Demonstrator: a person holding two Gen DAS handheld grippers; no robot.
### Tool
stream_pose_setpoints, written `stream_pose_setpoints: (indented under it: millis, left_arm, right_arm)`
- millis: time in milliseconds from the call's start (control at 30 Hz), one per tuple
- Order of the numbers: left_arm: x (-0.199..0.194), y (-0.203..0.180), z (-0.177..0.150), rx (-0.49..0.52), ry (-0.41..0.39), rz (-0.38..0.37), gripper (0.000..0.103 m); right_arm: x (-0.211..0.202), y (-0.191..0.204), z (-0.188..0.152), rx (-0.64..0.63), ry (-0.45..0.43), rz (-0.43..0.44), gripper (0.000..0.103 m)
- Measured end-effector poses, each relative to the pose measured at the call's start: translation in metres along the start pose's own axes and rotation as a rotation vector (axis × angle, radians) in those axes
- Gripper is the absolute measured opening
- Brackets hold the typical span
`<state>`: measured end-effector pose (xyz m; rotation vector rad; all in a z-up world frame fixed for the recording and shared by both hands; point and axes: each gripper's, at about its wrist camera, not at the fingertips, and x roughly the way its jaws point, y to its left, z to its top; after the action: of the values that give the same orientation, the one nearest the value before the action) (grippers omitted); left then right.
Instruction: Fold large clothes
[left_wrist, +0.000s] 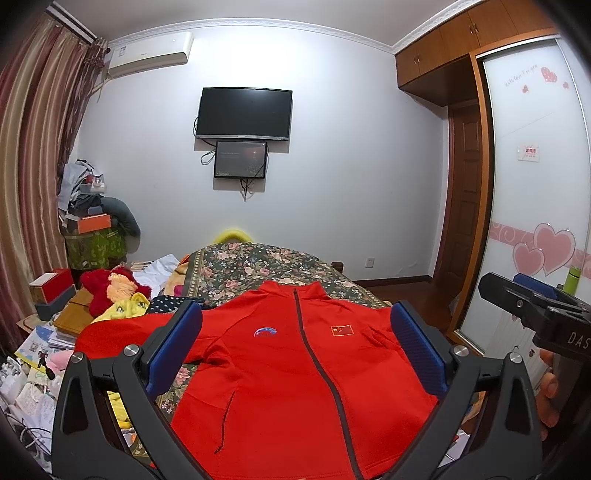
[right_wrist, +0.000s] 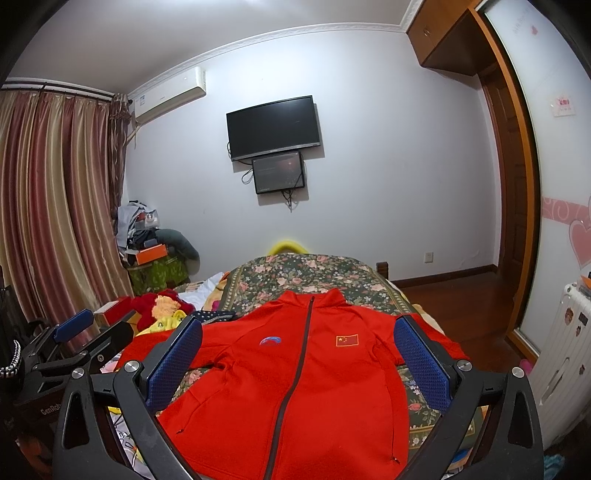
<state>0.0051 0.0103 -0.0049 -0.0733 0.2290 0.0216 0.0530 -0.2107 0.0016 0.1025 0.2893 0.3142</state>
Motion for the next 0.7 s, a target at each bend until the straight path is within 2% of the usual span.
stream_pose_setpoints:
  millis: [700]
  left_arm:
    - [0.0017,-0.0017,-0.0029,0.000,0.002,-0.007,0.103]
  right_arm:
    - [0.0002,0.0000,-0.0011,0.000,0.000,0.000,0.103]
